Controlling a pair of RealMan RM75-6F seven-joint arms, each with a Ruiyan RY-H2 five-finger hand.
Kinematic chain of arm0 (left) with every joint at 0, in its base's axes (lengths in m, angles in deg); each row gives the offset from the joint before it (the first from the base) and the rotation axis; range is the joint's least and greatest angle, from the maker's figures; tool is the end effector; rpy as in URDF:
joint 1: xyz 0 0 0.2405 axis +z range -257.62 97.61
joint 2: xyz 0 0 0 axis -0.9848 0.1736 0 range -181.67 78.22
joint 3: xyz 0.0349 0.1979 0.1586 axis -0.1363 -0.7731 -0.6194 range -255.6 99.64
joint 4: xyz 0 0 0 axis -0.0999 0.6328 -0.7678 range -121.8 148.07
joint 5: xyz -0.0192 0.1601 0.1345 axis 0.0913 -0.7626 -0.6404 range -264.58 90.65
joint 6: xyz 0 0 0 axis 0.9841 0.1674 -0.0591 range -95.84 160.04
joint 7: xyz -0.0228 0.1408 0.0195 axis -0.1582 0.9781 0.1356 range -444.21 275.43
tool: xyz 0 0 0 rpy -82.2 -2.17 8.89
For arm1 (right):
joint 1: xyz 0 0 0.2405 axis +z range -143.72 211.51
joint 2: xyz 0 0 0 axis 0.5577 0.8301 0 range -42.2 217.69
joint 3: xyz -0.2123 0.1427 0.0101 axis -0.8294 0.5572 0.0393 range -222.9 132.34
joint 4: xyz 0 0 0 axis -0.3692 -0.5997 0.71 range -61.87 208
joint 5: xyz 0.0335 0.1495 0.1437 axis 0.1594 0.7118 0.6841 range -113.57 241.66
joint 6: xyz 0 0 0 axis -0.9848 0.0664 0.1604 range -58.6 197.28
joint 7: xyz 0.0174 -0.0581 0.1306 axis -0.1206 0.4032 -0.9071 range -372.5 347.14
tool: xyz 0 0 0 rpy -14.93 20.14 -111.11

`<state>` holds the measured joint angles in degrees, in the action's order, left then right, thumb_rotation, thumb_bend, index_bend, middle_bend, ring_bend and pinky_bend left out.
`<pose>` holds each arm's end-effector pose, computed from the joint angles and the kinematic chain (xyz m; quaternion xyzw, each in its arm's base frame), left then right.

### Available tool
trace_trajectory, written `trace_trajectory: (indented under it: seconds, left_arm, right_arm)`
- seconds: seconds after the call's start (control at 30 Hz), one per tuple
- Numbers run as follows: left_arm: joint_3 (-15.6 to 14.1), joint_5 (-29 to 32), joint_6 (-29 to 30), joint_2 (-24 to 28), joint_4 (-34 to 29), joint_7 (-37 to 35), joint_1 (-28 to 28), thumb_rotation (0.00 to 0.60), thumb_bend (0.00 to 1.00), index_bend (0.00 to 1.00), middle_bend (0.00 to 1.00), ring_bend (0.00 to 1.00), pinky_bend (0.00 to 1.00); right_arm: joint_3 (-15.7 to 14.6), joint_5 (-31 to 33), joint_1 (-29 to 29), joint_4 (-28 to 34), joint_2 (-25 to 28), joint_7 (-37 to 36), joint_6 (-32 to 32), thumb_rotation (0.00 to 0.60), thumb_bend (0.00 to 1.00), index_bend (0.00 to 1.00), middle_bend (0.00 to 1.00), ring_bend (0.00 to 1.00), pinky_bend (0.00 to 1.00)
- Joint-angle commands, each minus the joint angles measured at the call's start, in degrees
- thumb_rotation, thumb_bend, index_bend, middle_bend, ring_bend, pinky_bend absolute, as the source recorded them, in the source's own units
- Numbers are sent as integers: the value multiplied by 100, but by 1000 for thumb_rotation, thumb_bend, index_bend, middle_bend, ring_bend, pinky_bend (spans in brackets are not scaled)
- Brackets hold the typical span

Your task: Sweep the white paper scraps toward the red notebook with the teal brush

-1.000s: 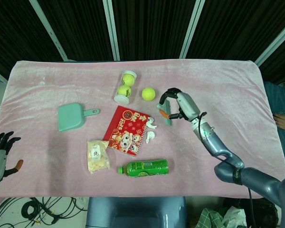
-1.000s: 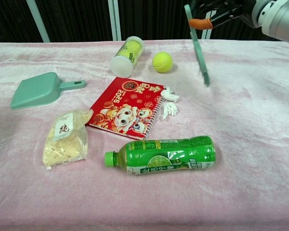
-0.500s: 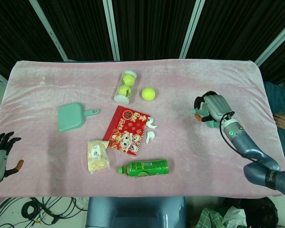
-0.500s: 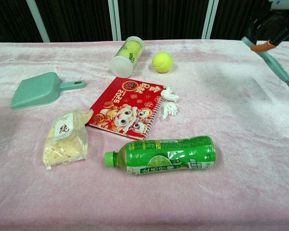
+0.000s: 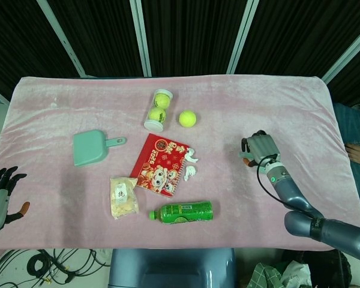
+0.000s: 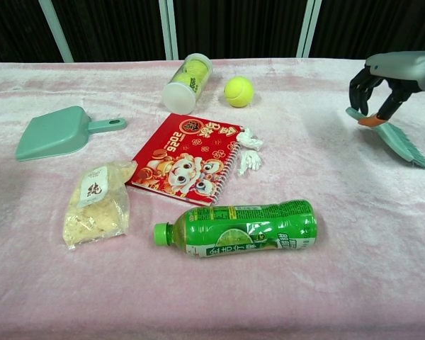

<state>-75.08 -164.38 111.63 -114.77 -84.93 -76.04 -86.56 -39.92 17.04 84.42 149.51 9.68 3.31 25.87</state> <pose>-0.3112 0.1867 0.1496 -0.5920 -0.4231 -0.3245 0.6043 -0.2065 -0.4067 0.0465 0.7258 -0.4190 0.2563 0.4816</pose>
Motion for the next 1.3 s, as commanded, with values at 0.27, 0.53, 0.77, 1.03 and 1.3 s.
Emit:
trace_trajectory:
  seconds: [0.27,0.53,0.77,1.03,1.3]
  left_arm:
    - [-3,18,-11,9,-5,10,0,600,309,215,81,0,11]
    - [0,-11,32,-11,15,40,4,600,309,215,81,0,11]
    - [4,-9,36,-30,33,59,0,600,309,215,81,0,12]
    - [40,-152,243,-116,87,38,32,600,309,186,82,0,12]
    - [28,-450,469,-223,259,-94,65,600,309,151,81,0,11]
  right_arm:
    - [-38,719,235,-114,-302,555,212,600,89,251,92,81,157]
    - [355,717,-14,220,46,-36,-79,600,2,72,0,34,157]
    - [351,-441,-975,1299,1223,-894,-1062,600,2,72,0,37,156]
    - [-833,-3140,-3186,1429,1046,-1281,-4373,600,5,72,28,38,157]
    - [-1040,-3637,-3832,651,396,-1148,-4934,600,36,71,28,38,156]
